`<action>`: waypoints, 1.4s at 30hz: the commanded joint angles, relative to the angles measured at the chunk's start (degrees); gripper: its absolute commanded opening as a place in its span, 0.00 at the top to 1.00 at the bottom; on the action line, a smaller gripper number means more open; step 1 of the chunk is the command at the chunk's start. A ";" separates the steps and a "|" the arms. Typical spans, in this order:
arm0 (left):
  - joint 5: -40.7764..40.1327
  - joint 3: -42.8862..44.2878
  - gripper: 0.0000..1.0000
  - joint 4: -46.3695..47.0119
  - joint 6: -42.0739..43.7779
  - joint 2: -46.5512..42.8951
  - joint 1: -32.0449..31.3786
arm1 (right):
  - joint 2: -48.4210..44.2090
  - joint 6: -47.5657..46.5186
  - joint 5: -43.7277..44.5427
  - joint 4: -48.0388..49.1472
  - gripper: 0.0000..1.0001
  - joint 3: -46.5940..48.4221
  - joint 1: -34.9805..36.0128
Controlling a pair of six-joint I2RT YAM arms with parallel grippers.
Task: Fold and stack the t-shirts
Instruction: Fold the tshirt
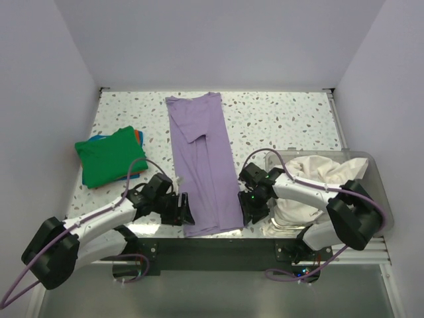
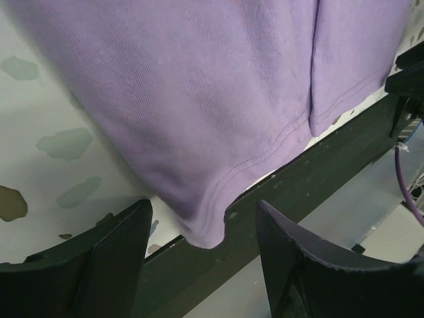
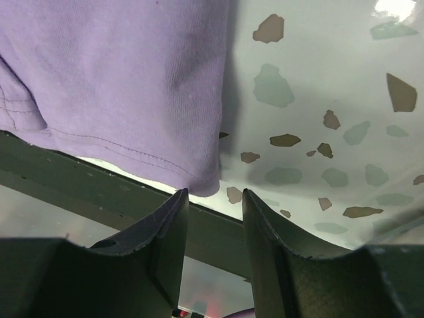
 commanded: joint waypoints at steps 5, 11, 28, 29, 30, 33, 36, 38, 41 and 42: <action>-4.73 -1.79 0.37 -1.84 -6.52 -0.62 -3.79 | -0.37 0.07 -2.85 2.97 0.59 -2.91 0.24; -9.75 -0.90 0.41 -7.47 -8.27 -4.57 -5.19 | -0.64 0.68 -3.03 4.56 0.59 -3.61 0.68; -4.91 -9.17 0.63 0.97 -14.43 -9.32 -5.81 | 0.42 2.00 -2.68 8.51 0.61 -4.40 1.12; -5.09 -9.17 0.65 0.53 -14.52 -9.67 -5.81 | 0.42 2.09 -2.85 8.51 0.62 -4.40 1.12; -5.26 -9.17 0.66 -0.52 -14.61 -10.72 -5.81 | 0.51 2.09 -2.85 8.77 0.62 -4.40 1.04; -5.79 -9.34 0.70 -1.67 -15.13 -12.30 -5.90 | 1.03 2.09 -3.03 9.21 0.66 -4.14 1.12; -5.88 -9.96 0.76 -2.02 -15.57 -13.27 -5.81 | 1.47 2.00 -3.29 9.48 0.75 -4.05 1.30; -5.97 -10.22 0.86 -2.20 -15.75 -13.63 -5.81 | 1.47 2.00 -3.29 9.48 0.82 -4.05 1.30; -6.58 -10.22 0.94 -3.16 -16.10 -14.59 -5.81 | 1.30 2.09 -3.03 9.13 0.90 -3.79 1.30; -6.76 -10.22 0.96 -3.86 -16.19 -15.12 -5.81 | 1.04 2.09 -3.03 8.95 0.92 -3.70 1.38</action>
